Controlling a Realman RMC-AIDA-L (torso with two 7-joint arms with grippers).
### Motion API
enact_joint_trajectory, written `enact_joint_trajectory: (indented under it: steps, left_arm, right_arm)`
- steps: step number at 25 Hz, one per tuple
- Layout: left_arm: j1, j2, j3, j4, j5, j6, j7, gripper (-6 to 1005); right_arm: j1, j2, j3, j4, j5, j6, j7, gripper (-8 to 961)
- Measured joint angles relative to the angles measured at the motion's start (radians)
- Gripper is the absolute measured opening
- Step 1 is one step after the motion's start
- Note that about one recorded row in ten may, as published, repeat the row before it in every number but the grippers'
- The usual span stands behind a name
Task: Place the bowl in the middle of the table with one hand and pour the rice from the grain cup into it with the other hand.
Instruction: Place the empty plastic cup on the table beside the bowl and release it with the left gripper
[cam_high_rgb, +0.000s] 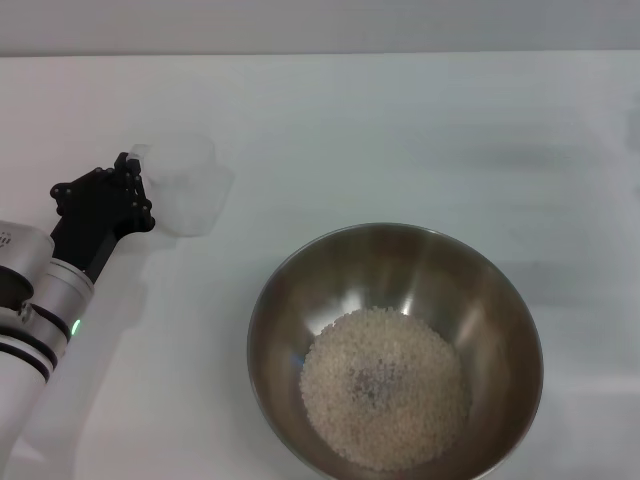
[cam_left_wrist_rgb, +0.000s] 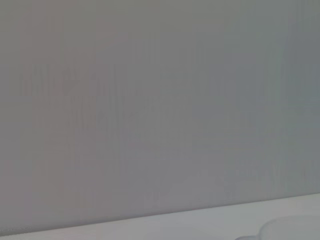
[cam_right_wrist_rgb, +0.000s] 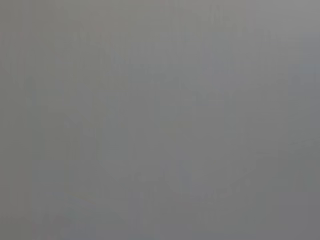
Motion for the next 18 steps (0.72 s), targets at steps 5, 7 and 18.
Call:
enact_joint_trajectory:
  steps: [5, 7, 18]
  left_arm:
    - [0.0, 0.0, 0.01, 0.001, 0.002, -0.001, 0.0, 29]
    - [-0.002, 0.0, 0.012, 0.003, 0.003, -0.001, 0.001, 30]
    - [0.02, 0.002, 0.027, 0.004, 0.004, -0.008, -0.007, 118]
  right_arm:
    - [-0.005, 0.001, 0.001, -0.004, 0.0, -0.001, 0.0, 408]
    - [-0.005, 0.001, 0.002, -0.004, 0.001, -0.002, 0.0, 408]
    - [-0.001, 0.001, 0.002, -0.005, 0.0, -0.002, 0.001, 408]
